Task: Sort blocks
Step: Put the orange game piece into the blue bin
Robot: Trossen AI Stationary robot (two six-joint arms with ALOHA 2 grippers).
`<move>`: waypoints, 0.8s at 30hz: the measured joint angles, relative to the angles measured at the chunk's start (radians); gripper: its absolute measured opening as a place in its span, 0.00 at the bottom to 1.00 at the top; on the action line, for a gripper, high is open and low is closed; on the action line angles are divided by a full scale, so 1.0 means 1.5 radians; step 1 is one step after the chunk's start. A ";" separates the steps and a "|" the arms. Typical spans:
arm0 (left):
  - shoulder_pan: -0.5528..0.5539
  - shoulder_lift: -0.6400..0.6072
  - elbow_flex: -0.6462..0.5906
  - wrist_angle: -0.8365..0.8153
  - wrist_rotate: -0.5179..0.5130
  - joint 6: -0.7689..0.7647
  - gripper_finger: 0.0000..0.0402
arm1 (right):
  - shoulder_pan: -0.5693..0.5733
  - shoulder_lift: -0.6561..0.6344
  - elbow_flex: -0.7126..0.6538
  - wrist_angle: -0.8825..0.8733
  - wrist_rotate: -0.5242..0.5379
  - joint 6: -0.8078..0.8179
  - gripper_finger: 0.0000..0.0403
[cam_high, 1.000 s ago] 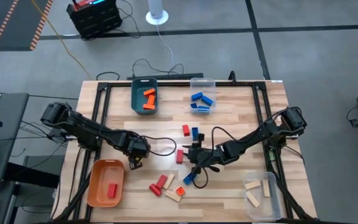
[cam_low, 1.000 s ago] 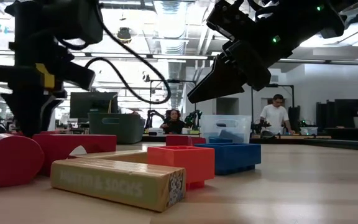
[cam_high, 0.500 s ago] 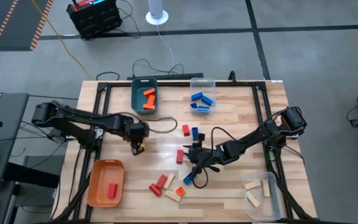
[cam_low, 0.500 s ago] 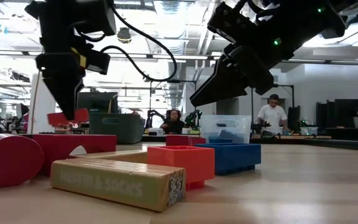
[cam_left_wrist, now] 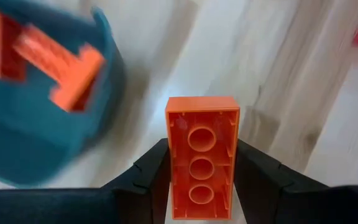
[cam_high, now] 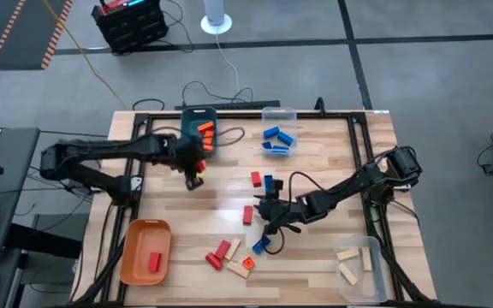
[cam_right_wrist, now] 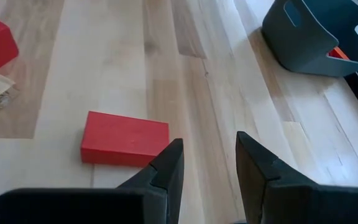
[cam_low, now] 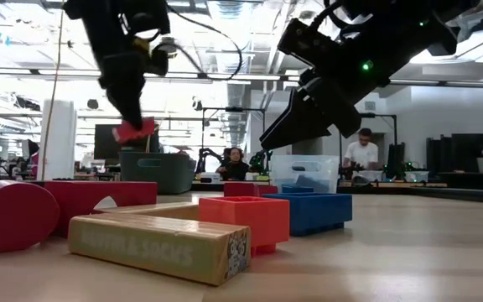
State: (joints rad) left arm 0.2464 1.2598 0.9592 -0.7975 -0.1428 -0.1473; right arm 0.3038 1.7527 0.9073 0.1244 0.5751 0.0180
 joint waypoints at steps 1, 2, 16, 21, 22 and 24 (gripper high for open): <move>0.011 0.000 0.011 0.000 0.000 0.014 0.34 | 0.000 0.000 0.000 0.000 0.000 0.000 0.30; 0.024 0.000 0.021 0.001 0.000 0.027 0.34 | 0.001 0.000 0.000 0.000 0.000 0.000 0.30; 0.247 0.061 0.061 0.049 0.052 0.163 0.34 | 0.003 0.000 0.000 0.000 0.000 0.000 0.30; 0.282 0.143 0.061 0.068 0.063 0.207 0.34 | 0.009 0.000 0.000 0.000 0.000 0.000 0.30; 0.286 0.156 0.061 0.068 0.067 0.214 0.34 | 0.011 0.000 0.000 0.000 0.000 0.000 0.30; 0.287 0.179 0.061 0.069 0.078 0.221 0.34 | 0.012 0.000 0.000 0.000 -0.001 0.000 0.30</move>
State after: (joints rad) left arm 0.6773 1.5282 1.0508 -0.6939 -0.0252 0.1848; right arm 0.3218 1.7527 0.9073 0.1246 0.5743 0.0181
